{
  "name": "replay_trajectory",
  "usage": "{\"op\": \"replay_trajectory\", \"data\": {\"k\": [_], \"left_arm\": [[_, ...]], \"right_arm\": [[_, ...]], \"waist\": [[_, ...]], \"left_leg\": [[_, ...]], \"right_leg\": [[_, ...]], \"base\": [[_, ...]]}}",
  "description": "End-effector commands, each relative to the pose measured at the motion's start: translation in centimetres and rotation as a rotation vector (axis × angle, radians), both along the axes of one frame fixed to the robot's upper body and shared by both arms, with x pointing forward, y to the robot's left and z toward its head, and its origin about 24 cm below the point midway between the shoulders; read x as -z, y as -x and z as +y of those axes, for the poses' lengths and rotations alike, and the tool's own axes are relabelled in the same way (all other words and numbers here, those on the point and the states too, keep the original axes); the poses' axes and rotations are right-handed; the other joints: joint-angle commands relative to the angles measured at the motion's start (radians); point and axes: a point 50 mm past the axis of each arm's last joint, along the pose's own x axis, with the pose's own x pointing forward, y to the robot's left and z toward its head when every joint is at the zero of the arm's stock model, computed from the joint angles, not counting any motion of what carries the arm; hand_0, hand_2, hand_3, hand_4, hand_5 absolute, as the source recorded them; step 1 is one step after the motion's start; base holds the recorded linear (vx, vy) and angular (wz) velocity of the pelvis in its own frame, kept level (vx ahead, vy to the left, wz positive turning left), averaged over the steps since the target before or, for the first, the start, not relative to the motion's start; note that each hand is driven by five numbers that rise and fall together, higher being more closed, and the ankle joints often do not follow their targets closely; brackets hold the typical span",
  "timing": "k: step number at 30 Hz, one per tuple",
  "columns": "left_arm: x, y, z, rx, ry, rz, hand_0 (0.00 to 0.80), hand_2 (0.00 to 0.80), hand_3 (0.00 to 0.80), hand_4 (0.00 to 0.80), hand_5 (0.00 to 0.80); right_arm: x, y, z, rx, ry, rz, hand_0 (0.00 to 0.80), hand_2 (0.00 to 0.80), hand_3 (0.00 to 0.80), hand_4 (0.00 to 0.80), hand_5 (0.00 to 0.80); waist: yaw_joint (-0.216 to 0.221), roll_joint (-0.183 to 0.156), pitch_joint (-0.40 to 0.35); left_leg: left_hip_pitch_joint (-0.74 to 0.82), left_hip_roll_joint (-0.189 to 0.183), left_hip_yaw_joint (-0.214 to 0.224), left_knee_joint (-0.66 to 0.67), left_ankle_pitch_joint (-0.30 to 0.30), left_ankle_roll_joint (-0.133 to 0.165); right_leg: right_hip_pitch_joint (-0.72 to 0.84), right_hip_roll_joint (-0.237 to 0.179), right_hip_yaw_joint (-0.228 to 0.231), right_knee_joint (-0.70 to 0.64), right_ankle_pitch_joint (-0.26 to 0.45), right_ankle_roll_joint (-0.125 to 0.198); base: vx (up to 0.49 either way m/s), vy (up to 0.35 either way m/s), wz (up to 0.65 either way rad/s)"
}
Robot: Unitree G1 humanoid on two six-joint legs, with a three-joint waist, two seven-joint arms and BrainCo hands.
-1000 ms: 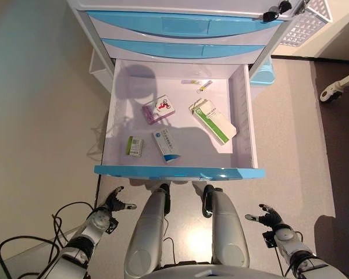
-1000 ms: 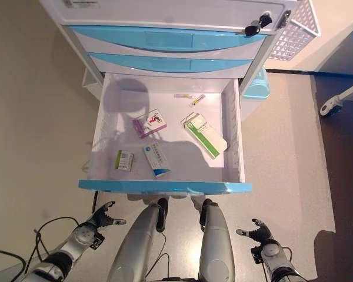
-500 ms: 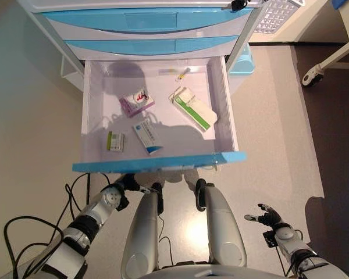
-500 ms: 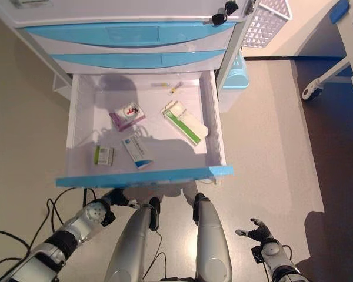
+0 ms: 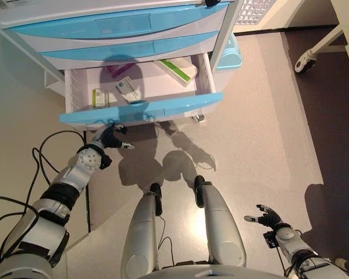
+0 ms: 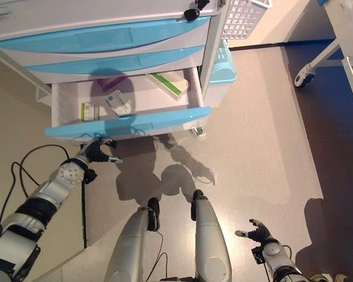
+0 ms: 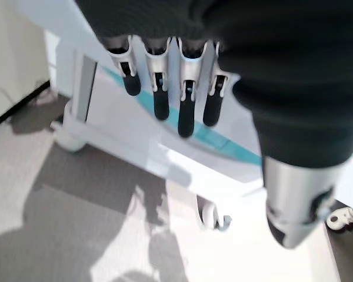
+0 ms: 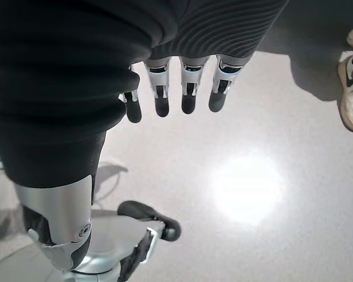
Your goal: Open the drawer and pick up the medicine
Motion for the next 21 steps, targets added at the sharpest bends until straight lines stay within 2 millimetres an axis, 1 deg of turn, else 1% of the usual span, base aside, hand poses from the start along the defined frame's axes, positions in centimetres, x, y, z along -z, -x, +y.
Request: {"op": "replay_trajectory", "data": {"k": [1, 2, 4, 5, 7, 11, 12, 14, 16, 18, 21], "left_arm": [[-4.8, -0.8, 4.5, -0.195, -0.014, -0.168, 0.0, 0.0, 0.0, 0.0, 0.0], [-4.8, -0.8, 4.5, -0.195, -0.014, -0.169, 0.0, 0.0, 0.0, 0.0, 0.0], [-6.6, -0.7, 6.4, -0.276, -0.031, -0.215, 0.0, 0.0, 0.0, 0.0, 0.0], [-7.1, -0.6, 7.1, -0.303, -0.028, -0.225, 0.0, 0.0, 0.0, 0.0, 0.0], [-8.5, -0.4, 8.2, -0.359, -0.009, -0.279, 0.0, 0.0, 0.0, 0.0, 0.0], [-11.5, -0.1, 9.6, -0.423, -0.04, -0.379, 0.0, 0.0, 0.0, 0.0, 0.0], [-12.0, 0.1, 9.9, -0.437, -0.041, -0.403, 0.0, 0.0, 0.0, 0.0, 0.0], [-13.5, 0.2, 9.9, -0.451, -0.051, -0.489, 0.0, 0.0, 0.0, 0.0, 0.0], [-13.8, 0.3, 10.1, -0.467, -0.054, -0.513, 0.0, 0.0, 0.0, 0.0, 0.0], [-14.1, 0.8, 10.7, -0.524, -0.016, -0.574, 0.0, 0.0, 0.0, 0.0, 0.0], [-14.6, 0.8, 10.7, -0.549, -0.017, -0.611, 0.0, 0.0, 0.0, 0.0, 0.0]], "right_arm": [[0.4, 2.1, -1.3, -0.037, 0.058, 0.078, 0.0, 0.0, 0.0, 0.0, 0.0], [0.4, 2.1, -1.3, -0.036, 0.057, 0.078, 0.0, 0.0, 0.0, 0.0, 0.0], [0.3, 1.6, -1.0, -0.047, 0.051, 0.067, 0.0, 0.0, 0.0, 0.0, 0.0], [0.4, 1.5, -0.9, -0.054, 0.048, 0.066, 0.0, 0.0, 0.0, 0.0, 0.0], [0.4, 1.4, -0.7, -0.061, 0.043, 0.065, 0.0, 0.0, 0.0, 0.0, 0.0], [0.6, 1.5, -0.3, -0.064, 0.03, 0.07, 0.0, 0.0, 0.0, 0.0, 0.0], [0.7, 1.6, -0.2, -0.065, 0.026, 0.071, 0.0, 0.0, 0.0, 0.0, 0.0], [0.9, 1.8, 0.1, -0.069, 0.018, 0.075, 0.0, 0.0, 0.0, 0.0, 0.0], [0.9, 1.8, 0.3, -0.072, 0.016, 0.071, 0.0, 0.0, 0.0, 0.0, 0.0], [1.2, 2.2, 0.8, -0.076, 0.009, 0.08, 0.0, 0.0, 0.0, 0.0, 0.0], [1.4, 2.4, 1.0, -0.083, 0.01, 0.087, 0.0, 0.0, 0.0, 0.0, 0.0]], "waist": [[-0.012, 0.002, -0.07], [-0.012, 0.002, -0.069], [-0.018, -0.009, -0.068], [-0.02, -0.015, -0.067], [-0.023, -0.024, -0.066], [-0.033, -0.035, -0.069], [-0.033, -0.037, -0.071], [-0.033, -0.039, -0.075], [-0.033, -0.041, -0.077], [-0.033, -0.045, -0.082], [-0.033, -0.047, -0.088]], "left_leg": [[-0.014, 0.005, 0.048, -0.036, 0.028, 0.053], [-0.013, 0.005, 0.048, -0.036, 0.028, 0.053], [-0.015, 0.015, 0.064, -0.024, 0.018, 0.06], [-0.015, 0.019, 0.072, -0.018, 0.013, 0.062], [-0.016, 0.026, 0.083, -0.011, 0.006, 0.064], [-0.024, 0.03, 0.098, 0.005, -0.01, 0.07], [-0.027, 0.032, 0.102, 0.009, -0.012, 0.071], [-0.027, 0.032, 0.105, 0.009, -0.017, 0.072], [-0.029, 0.033, 0.106, 0.01, -0.018, 0.072], [-0.029, 0.031, 0.109, 0.009, -0.022, 0.072], [-0.029, 0.03, 0.11, 0.007, -0.024, 0.071]], "right_leg": [[-0.005, 0.007, 0.049, -0.178, 0.159, 0.048], [-0.005, 0.007, 0.049, -0.178, 0.159, 0.048], [-0.01, 0.017, 0.068, -0.181, 0.162, 0.053], [-0.013, 0.022, 0.076, -0.181, 0.163, 0.054], [-0.015, 0.028, 0.089, -0.183, 0.164, 0.057], [-0.025, 0.034, 0.108, -0.182, 0.166, 0.062], [-0.029, 0.035, 0.112, -0.18, 0.165, 0.061], [-0.033, 0.036, 0.118, -0.182, 0.166, 0.065], [-0.033, 0.036, 0.12, -0.184, 0.167, 0.066], [-0.036, 0.036, 0.126, -0.187, 0.169, 0.069], [-0.036, 0.033, 0.128, -0.189, 0.169, 0.069]], "base": [[0.016, 0.041, -0.22], [0.017, 0.039, -0.31], [0.018, 0.036, -0.36], [0.028, 0.041, -0.37], [0.031, 0.036, -0.43], [0.023, 0.035, -0.15], [0.019, 0.038, -0.07], [0.023, 0.033, -0.1], [0.016, 0.018, -0.05], [0.012, 0.017, -0.01], [0.0, 0.0, 0.0]]}}
